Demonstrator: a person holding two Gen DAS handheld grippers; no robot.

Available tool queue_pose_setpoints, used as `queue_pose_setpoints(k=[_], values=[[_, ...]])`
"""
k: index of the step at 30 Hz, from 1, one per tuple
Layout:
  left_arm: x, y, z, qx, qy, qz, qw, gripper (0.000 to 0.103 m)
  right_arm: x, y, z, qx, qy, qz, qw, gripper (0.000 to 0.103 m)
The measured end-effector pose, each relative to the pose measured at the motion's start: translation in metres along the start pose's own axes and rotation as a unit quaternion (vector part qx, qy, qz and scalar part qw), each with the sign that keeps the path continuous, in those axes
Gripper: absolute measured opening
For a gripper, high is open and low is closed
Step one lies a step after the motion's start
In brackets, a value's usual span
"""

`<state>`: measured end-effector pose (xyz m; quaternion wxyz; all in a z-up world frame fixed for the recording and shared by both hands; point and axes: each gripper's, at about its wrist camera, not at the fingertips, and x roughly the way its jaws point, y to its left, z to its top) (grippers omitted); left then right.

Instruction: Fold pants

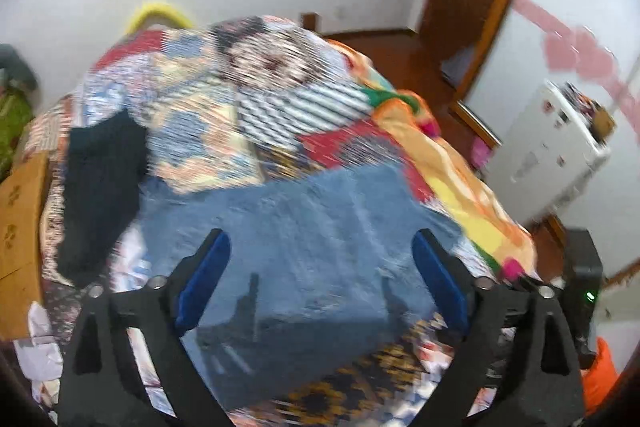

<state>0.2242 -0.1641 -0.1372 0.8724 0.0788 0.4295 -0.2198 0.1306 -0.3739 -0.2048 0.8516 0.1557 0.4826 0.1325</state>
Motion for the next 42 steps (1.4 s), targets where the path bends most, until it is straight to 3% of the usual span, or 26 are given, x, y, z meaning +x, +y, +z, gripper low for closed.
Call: queue_pose_setpoints(k=[6, 13, 15, 20, 23, 28, 32, 34, 42], values=[[0.035, 0.055, 0.027, -0.018, 0.012, 0.099, 0.9948, 0.097, 0.005, 0.004, -0.002, 0.010, 0.009, 0.011, 1.000, 0.080], [0.126, 0.101, 0.034, 0.005, 0.095, 0.180, 0.9789, 0.097, -0.007, 0.009, 0.015, 0.002, -0.041, -0.026, 0.999, 0.080], [0.144, 0.110, 0.025, -0.002, 0.119, 0.182, 0.9761, 0.098, -0.007, 0.000, 0.022, 0.016, -0.049, -0.035, 0.998, 0.080], [0.162, 0.145, 0.003, -0.100, 0.126, 0.110, 0.9809, 0.103, 0.006, -0.012, 0.038, 0.034, -0.048, -0.051, 0.997, 0.080], [0.163, 0.153, -0.004, -0.124, 0.129, 0.078, 0.9808, 0.103, 0.013, -0.009, 0.046, 0.025, -0.057, -0.054, 0.997, 0.080], [0.158, 0.143, -0.001, -0.086, 0.114, 0.106, 0.9840, 0.103, 0.017, -0.015, 0.049, 0.010, -0.067, -0.081, 0.994, 0.073], [0.160, 0.145, 0.000, -0.075, 0.113, 0.107, 0.9849, 0.103, 0.014, -0.038, 0.042, 0.024, -0.062, -0.112, 0.992, 0.068], [0.160, 0.145, 0.001, -0.070, 0.114, 0.109, 0.9850, 0.103, 0.012, -0.049, 0.037, 0.036, -0.051, -0.156, 0.986, 0.062], [0.159, 0.137, 0.002, -0.037, 0.118, 0.136, 0.9829, 0.103, -0.018, -0.046, 0.008, 0.056, -0.028, -0.087, 0.994, 0.062]])
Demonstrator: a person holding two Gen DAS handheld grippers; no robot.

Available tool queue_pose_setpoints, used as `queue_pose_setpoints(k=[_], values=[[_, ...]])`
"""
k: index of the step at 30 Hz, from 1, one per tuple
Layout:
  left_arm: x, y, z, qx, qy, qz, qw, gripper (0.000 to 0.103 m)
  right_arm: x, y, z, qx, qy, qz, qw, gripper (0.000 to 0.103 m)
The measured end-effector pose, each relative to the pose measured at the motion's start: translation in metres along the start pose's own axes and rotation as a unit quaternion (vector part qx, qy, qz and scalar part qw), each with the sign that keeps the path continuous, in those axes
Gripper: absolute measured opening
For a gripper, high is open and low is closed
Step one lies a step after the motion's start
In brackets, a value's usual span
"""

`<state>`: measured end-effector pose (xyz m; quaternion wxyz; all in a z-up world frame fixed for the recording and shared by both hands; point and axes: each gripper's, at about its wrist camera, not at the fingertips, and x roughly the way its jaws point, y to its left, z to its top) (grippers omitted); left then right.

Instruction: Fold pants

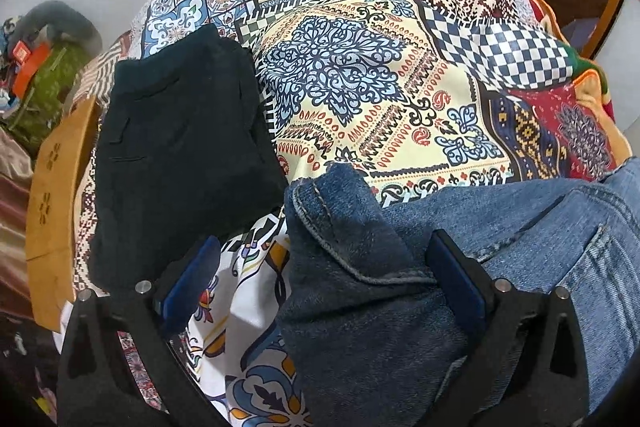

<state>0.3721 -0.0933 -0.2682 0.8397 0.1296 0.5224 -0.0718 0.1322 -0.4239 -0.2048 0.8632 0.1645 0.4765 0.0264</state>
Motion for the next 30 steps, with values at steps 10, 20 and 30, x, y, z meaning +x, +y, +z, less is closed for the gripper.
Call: queue_pose_setpoints(k=[10, 20, 30], values=[[-0.019, 0.017, -0.039, 0.017, -0.006, 0.030, 0.9994, 0.103, 0.038, 0.076, -0.010, -0.051, 0.064, 0.123, 0.989, 0.065], [-0.057, 0.071, -0.118, -0.050, 0.007, 0.031, 0.9982, 0.103, 0.063, 0.105, 0.032, -0.079, 0.044, 0.122, 0.988, 0.065], [-0.093, 0.070, -0.181, -0.086, 0.034, -0.022, 0.9954, 0.103, 0.019, 0.113, 0.034, -0.082, 0.017, 0.137, 0.987, 0.065]])
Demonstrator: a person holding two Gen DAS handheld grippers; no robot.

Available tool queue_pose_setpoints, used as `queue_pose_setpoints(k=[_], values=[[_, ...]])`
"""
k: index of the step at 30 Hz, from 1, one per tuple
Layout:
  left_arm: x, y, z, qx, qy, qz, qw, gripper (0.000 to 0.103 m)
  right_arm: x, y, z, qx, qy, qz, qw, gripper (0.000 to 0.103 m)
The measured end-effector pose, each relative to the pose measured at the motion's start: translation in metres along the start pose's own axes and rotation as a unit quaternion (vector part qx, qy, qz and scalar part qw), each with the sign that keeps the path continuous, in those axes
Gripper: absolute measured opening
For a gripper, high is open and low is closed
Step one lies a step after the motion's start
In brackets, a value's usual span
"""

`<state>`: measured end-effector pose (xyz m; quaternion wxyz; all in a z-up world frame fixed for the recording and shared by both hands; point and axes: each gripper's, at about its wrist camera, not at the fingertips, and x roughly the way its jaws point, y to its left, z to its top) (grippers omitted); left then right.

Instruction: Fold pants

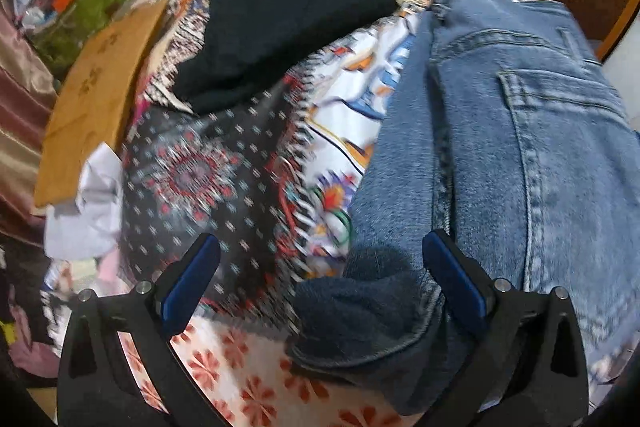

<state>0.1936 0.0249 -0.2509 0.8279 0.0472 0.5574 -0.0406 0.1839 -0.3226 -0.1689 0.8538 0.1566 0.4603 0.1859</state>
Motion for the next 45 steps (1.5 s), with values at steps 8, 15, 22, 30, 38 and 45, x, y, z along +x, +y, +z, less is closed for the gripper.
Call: queue_pose_setpoints(k=[8, 15, 22, 30, 38, 45], values=[[-0.011, -0.032, -0.012, -0.006, -0.004, -0.066, 0.9978, 0.103, -0.006, 0.047, -0.023, -0.055, 0.010, 0.047, 0.997, 0.065], [-0.021, -0.020, -0.008, -0.011, -0.040, -0.051, 0.9979, 0.103, 0.022, 0.022, -0.031, -0.036, 0.025, 0.018, 0.999, 0.065], [-0.012, 0.016, -0.036, -0.024, -0.029, -0.021, 0.9991, 0.103, 0.020, 0.028, -0.033, -0.054, 0.012, 0.004, 0.998, 0.065], [-0.024, 0.026, -0.029, -0.038, -0.043, -0.003, 0.9983, 0.103, 0.012, 0.032, -0.028, -0.072, 0.007, -0.014, 0.997, 0.065], [-0.049, -0.008, 0.036, 0.007, -0.109, -0.015, 0.9939, 0.103, -0.007, 0.013, 0.007, -0.059, -0.030, -0.027, 0.997, 0.065], [-0.024, -0.052, 0.103, 0.051, -0.112, -0.053, 0.9909, 0.099, 0.012, 0.006, 0.045, -0.072, -0.048, -0.026, 0.996, 0.065]])
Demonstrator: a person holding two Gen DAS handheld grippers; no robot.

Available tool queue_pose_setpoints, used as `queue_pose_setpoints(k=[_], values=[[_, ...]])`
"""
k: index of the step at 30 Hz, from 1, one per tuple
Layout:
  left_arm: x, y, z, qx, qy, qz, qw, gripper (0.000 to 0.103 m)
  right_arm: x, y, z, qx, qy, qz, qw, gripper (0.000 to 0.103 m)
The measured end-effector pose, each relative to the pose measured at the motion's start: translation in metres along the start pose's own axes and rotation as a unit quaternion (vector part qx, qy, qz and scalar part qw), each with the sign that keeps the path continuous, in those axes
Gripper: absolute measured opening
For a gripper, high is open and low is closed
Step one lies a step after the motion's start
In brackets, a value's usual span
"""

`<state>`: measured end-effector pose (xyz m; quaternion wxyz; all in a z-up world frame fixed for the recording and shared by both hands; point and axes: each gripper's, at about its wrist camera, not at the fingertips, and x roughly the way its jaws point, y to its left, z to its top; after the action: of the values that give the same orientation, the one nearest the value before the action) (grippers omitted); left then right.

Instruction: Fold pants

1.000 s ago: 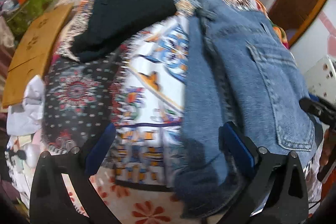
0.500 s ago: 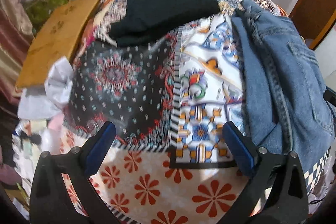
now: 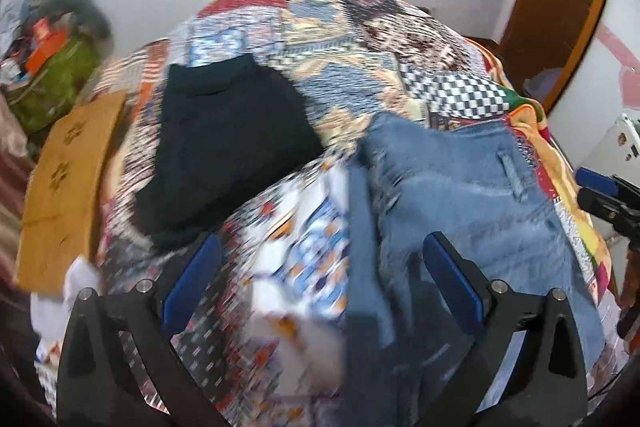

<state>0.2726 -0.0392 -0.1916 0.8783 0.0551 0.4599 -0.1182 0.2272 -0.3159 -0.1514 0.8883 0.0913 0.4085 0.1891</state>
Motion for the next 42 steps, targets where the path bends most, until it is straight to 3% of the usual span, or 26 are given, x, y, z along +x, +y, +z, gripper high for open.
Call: queue_pose_setpoints(k=[2, 5, 9, 11, 14, 16, 20, 24, 29, 30, 34, 38, 42], values=[[0.020, -0.009, 0.015, 0.010, 0.016, -0.015, 0.9997, 0.092, 0.009, -0.002, 0.007, -0.004, -0.001, 0.002, 1.000, 0.059], [0.046, -0.015, 0.025, 0.004, 0.033, -0.020, 0.9993, 0.092, 0.032, -0.006, 0.018, -0.003, 0.012, 0.017, 1.000, 0.053], [0.070, -0.019, 0.025, -0.005, 0.053, -0.036, 0.9979, 0.092, 0.072, -0.009, 0.023, -0.003, 0.051, 0.024, 0.998, 0.027], [0.073, -0.021, 0.024, -0.005, 0.051, -0.041, 0.9978, 0.089, 0.086, -0.011, 0.021, 0.001, 0.062, 0.033, 0.998, 0.024], [0.072, -0.021, 0.026, -0.008, 0.059, -0.082, 0.9949, 0.064, 0.086, -0.006, 0.021, -0.010, 0.050, 0.032, 0.998, 0.017], [0.069, -0.025, 0.026, 0.000, 0.063, -0.113, 0.9916, 0.039, 0.079, 0.001, 0.025, -0.030, 0.041, 0.028, 0.998, 0.011], [0.066, -0.033, 0.026, 0.020, 0.062, -0.098, 0.9930, 0.038, 0.054, 0.017, 0.035, -0.076, 0.005, 0.031, 0.997, 0.009], [0.053, -0.036, 0.028, 0.021, 0.046, -0.081, 0.9954, 0.027, 0.032, 0.036, 0.045, -0.107, -0.027, 0.041, 0.993, 0.009], [0.031, -0.062, 0.032, 0.095, 0.004, -0.011, 0.9954, 0.020, 0.015, 0.052, 0.055, -0.133, -0.058, 0.036, 0.989, 0.009], [0.029, -0.068, 0.033, 0.111, -0.004, 0.003, 0.9938, 0.015, 0.014, 0.051, 0.058, -0.133, -0.063, 0.037, 0.988, 0.009], [0.039, -0.079, 0.038, 0.140, -0.014, 0.035, 0.9895, 0.016, 0.016, 0.046, 0.063, -0.133, -0.078, 0.019, 0.988, 0.008], [0.077, -0.077, 0.038, 0.135, 0.023, 0.033, 0.9900, 0.018, 0.065, 0.007, 0.054, -0.090, -0.011, -0.005, 0.996, 0.008], [0.078, -0.075, 0.038, 0.135, 0.026, 0.025, 0.9902, 0.020, 0.110, -0.025, 0.031, -0.042, 0.063, -0.003, 0.997, 0.010]])
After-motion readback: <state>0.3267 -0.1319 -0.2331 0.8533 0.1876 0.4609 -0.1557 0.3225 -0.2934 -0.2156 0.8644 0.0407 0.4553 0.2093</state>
